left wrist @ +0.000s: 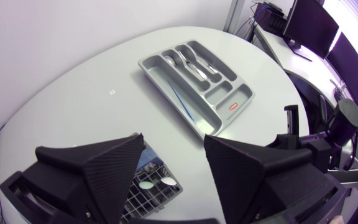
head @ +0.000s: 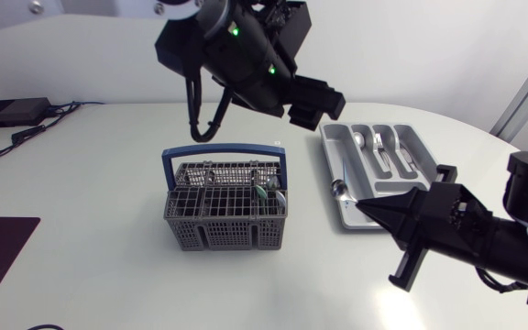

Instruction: Unload the cutlery basket into the drawer organizer.

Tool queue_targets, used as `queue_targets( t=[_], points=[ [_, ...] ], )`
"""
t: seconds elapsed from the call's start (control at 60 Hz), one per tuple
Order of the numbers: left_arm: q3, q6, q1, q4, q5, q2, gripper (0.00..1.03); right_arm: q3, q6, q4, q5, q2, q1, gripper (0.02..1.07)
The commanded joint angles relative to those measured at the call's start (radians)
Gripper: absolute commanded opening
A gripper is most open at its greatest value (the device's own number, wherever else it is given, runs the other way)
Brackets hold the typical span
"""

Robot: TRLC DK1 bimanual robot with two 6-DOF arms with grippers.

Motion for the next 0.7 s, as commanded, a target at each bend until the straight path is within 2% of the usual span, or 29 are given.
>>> queue_targets(
  t=[0.0, 0.183, 0.3, 0.483, 0.683],
  points=[
    [0.019, 0.024, 0.02, 0.002, -0.001, -0.035, 0.7, 0.002, -0.128, -0.041, -0.088, 0.042, -0.132, 0.11],
    [-0.038, 0.142, 0.031, -0.019, -0.002, -0.067, 0.7, 0.086, -0.372, -0.147, -0.246, 0.22, -0.358, 0.11],
    [-0.087, 0.223, 0.022, -0.041, -0.004, -0.087, 0.7, 0.155, -0.505, -0.192, -0.312, 0.355, -0.473, 0.11],
    [-0.141, 0.3, 0.02, -0.077, -0.002, -0.099, 0.7, 0.329, -0.743, -0.356, -0.355, 0.587, -0.6, 0.1],
    [-0.171, 0.375, 0.019, -0.087, -0.002, -0.099, 0.7, 0.502, -0.91, -0.494, -0.343, 0.786, -0.66, 0.1]
  ],
)
